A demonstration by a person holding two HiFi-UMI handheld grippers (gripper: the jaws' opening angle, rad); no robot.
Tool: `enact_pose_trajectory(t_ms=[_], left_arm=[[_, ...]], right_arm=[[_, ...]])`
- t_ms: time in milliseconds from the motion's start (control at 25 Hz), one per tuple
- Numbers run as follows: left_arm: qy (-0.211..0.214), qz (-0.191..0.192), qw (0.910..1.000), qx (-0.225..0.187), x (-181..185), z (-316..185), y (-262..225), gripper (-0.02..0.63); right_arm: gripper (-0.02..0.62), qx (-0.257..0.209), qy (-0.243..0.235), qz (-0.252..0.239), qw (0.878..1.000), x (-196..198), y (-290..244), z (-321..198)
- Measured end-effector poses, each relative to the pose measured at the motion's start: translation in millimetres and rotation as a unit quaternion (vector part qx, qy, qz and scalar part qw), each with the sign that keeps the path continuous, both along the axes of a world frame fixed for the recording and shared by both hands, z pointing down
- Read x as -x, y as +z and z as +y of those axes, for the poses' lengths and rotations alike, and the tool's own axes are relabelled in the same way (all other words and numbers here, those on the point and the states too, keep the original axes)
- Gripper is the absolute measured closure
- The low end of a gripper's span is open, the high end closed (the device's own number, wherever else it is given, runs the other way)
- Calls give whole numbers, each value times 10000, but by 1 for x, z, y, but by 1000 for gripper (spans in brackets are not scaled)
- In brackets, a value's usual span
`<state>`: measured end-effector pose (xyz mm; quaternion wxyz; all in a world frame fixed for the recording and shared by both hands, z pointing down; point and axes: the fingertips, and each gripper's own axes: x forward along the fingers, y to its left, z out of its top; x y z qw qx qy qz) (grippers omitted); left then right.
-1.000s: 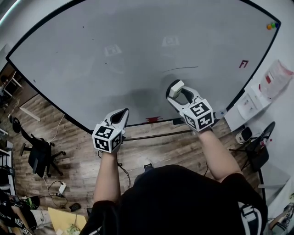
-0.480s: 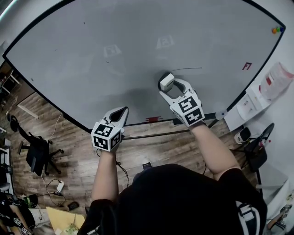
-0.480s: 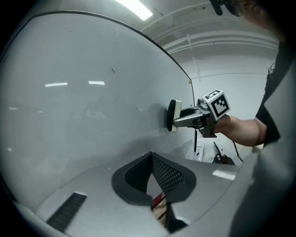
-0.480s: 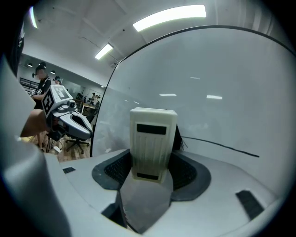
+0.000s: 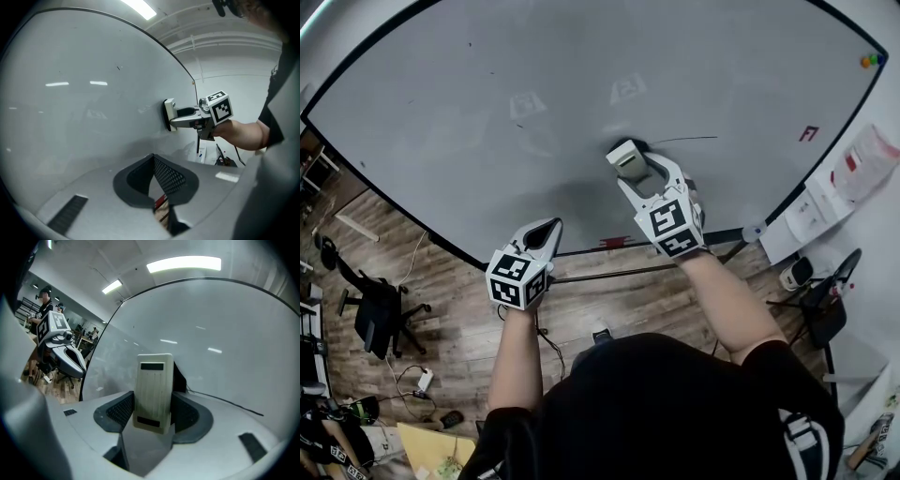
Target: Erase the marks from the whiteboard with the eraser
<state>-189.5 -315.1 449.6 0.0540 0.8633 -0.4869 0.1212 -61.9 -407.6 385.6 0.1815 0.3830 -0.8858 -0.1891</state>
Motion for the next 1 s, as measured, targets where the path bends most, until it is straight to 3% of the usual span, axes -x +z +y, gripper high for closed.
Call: enact_pose_trajectory(t_ms=[320,1000], left_arm=[[-15,75,10000,10,2,-4,2,594],[122,87,9999,24,-9,-9,3,595]], right_arm=[[353,-138,165,102,9997,-1,-1,-3],[353,145,131,-225,9996,-18,-6,-9]])
